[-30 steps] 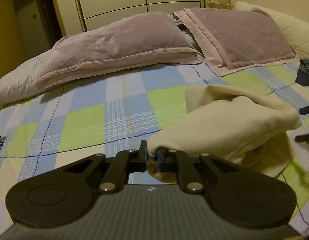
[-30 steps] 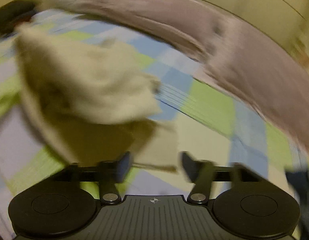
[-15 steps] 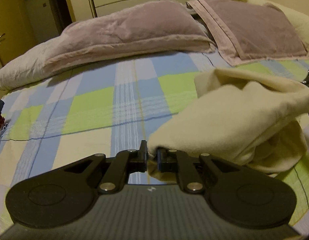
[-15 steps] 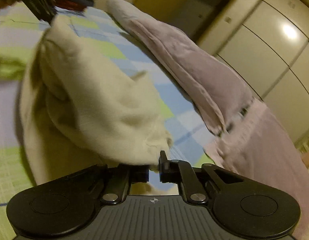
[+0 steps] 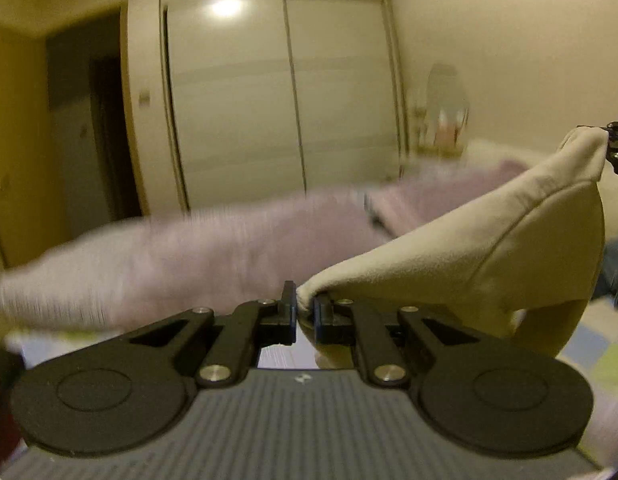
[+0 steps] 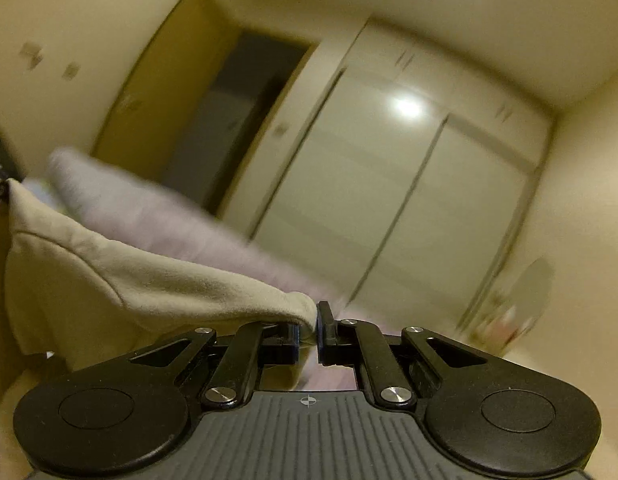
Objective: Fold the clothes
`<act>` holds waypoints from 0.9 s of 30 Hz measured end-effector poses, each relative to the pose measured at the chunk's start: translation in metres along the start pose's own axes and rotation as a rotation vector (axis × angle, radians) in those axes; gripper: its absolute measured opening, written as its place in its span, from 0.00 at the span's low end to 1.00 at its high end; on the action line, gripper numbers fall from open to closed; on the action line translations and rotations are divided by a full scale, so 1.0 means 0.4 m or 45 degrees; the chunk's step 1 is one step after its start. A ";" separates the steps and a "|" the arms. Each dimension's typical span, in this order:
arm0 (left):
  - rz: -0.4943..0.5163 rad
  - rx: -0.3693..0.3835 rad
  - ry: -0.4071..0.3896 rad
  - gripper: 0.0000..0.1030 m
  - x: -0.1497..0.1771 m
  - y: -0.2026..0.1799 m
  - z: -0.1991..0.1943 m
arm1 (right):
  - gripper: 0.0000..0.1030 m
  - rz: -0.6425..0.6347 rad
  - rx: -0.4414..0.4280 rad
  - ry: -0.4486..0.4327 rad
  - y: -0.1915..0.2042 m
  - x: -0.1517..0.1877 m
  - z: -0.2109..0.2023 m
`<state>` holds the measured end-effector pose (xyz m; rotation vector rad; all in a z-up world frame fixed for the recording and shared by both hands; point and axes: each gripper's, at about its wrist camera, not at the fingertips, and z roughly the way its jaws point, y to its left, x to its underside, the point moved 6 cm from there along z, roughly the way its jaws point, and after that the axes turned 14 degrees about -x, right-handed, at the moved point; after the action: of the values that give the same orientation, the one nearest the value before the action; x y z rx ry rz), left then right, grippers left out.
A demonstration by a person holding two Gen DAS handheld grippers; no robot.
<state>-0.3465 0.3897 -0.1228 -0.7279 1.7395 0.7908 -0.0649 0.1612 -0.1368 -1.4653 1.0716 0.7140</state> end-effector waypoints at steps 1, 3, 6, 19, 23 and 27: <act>0.006 0.005 -0.042 0.08 -0.036 0.021 -0.023 | 0.06 -0.010 0.045 -0.034 -0.012 -0.054 -0.018; 0.022 0.010 -0.114 0.08 -0.098 0.063 -0.073 | 0.06 -0.013 0.098 -0.061 -0.017 -0.143 -0.058; 0.042 0.004 -0.175 0.08 -0.143 0.119 -0.154 | 0.06 -0.031 0.136 -0.069 0.003 -0.237 -0.115; -0.020 -0.028 -0.257 0.08 -0.233 0.266 -0.392 | 0.06 -0.028 0.067 0.000 0.163 -0.372 -0.298; -0.004 -0.054 -0.243 0.08 -0.269 0.255 -0.278 | 0.06 -0.047 0.066 -0.017 0.116 -0.403 -0.222; -0.039 -0.057 -0.003 0.16 -0.174 0.216 -0.005 | 0.06 -0.049 0.018 0.195 0.063 -0.301 -0.002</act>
<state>-0.3964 0.4465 -0.0419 -0.7821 1.7095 0.8118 -0.1362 0.1887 -0.0405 -1.5439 1.1589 0.5731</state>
